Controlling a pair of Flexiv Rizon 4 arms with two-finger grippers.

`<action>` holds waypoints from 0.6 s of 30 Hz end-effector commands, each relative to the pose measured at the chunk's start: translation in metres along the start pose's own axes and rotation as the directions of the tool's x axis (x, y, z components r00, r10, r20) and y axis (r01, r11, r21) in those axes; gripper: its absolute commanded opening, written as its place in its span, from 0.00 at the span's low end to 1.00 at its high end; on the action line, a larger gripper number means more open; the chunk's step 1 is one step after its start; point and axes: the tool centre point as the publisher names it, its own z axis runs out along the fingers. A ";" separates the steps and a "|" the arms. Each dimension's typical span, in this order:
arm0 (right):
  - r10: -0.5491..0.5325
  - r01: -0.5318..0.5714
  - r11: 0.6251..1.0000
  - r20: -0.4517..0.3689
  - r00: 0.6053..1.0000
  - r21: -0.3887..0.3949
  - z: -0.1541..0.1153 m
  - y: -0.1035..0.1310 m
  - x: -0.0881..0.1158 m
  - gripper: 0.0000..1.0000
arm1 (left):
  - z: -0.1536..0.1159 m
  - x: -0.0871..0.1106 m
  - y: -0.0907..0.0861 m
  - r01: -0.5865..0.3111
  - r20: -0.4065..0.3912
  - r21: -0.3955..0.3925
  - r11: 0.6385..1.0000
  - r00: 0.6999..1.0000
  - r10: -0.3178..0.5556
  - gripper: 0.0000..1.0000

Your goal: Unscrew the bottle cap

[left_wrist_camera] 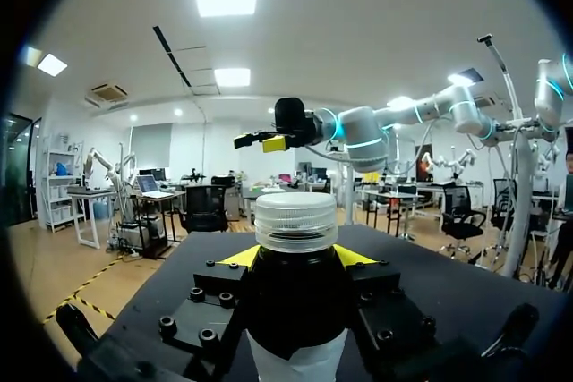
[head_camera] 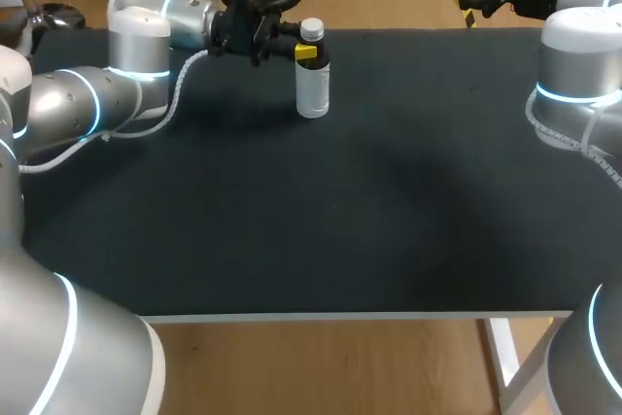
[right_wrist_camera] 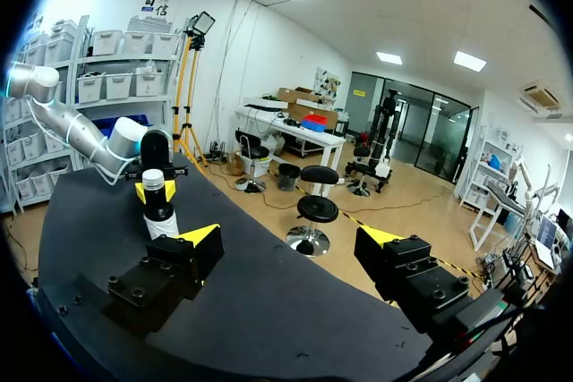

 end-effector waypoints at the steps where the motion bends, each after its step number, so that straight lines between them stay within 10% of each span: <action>1: 0.000 0.000 1.000 -0.001 1.000 0.000 -0.001 0.000 0.000 1.00 | -0.002 -0.008 0.005 0.001 -0.088 0.008 1.000 0.996 0.000 0.00; 18: 0.000 0.000 1.000 -0.001 1.000 0.000 -0.001 0.000 0.000 1.00 | -0.002 -0.008 0.003 0.005 -0.081 0.013 1.000 0.997 -0.004 0.00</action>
